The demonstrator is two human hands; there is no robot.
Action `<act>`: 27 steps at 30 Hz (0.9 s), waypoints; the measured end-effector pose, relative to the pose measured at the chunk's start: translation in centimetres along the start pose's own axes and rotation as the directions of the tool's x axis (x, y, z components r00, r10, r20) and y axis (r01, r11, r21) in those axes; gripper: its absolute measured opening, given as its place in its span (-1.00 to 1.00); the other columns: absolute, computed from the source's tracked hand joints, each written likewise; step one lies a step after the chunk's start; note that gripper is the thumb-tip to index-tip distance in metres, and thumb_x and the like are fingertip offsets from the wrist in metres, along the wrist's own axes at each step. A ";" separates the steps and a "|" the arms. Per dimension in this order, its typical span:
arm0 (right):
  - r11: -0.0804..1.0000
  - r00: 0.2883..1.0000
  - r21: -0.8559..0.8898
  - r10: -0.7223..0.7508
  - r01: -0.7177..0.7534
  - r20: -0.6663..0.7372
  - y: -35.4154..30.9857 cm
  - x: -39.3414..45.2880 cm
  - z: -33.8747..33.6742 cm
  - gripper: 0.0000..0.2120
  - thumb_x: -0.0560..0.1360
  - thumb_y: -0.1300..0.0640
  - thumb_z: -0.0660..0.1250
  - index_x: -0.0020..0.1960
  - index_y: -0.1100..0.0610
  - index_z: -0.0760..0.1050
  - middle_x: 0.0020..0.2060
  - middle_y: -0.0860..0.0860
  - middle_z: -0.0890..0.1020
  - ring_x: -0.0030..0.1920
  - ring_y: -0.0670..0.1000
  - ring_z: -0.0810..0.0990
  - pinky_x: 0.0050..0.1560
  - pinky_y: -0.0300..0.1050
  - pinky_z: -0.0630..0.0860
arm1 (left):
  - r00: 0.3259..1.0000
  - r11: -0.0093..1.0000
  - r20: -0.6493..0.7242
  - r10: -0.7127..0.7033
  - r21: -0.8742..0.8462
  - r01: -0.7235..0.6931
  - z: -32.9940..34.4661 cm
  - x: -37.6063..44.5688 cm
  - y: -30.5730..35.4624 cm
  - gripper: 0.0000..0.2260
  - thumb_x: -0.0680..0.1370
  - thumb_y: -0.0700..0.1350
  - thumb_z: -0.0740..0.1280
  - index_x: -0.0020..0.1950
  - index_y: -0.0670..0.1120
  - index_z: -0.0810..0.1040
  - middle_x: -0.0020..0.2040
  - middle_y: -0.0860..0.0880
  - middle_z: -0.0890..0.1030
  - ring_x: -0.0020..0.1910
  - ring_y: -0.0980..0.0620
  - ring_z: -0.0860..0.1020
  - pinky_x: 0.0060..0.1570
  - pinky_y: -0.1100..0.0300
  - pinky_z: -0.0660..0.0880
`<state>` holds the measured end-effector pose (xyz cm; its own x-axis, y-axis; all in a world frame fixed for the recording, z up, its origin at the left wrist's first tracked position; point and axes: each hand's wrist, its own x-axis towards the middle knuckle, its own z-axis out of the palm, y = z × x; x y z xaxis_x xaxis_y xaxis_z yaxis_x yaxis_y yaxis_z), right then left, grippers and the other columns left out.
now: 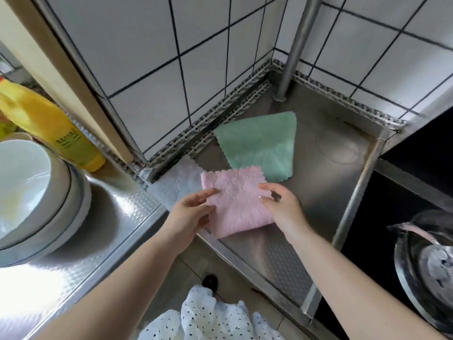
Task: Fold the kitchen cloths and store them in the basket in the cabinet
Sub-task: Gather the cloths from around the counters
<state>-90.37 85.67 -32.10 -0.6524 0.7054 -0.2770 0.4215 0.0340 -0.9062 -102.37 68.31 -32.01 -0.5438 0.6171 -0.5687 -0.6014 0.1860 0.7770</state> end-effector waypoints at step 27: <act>0.751 0.882 -0.515 -0.188 0.412 0.431 -3.9 8.2 12.0 -0.60 0.48 0.44 0.16 0.23 0.20 0.53 0.36 0.11 0.36 0.26 0.07 0.46 0.29 -0.28 0.29 | 0.924 0.843 -0.296 0.241 0.536 -0.048 -9.4 0.7 0.3 -0.84 0.46 -0.02 0.43 0.02 0.14 0.57 0.00 0.02 0.57 -0.09 0.06 0.58 -0.11 0.39 0.45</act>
<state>-104.88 82.80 -34.66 -0.9266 0.3110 -0.2116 0.3725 0.6811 -0.6303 -108.43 61.59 -34.65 -0.8211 0.3887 -0.4181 -0.1669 0.5370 0.8269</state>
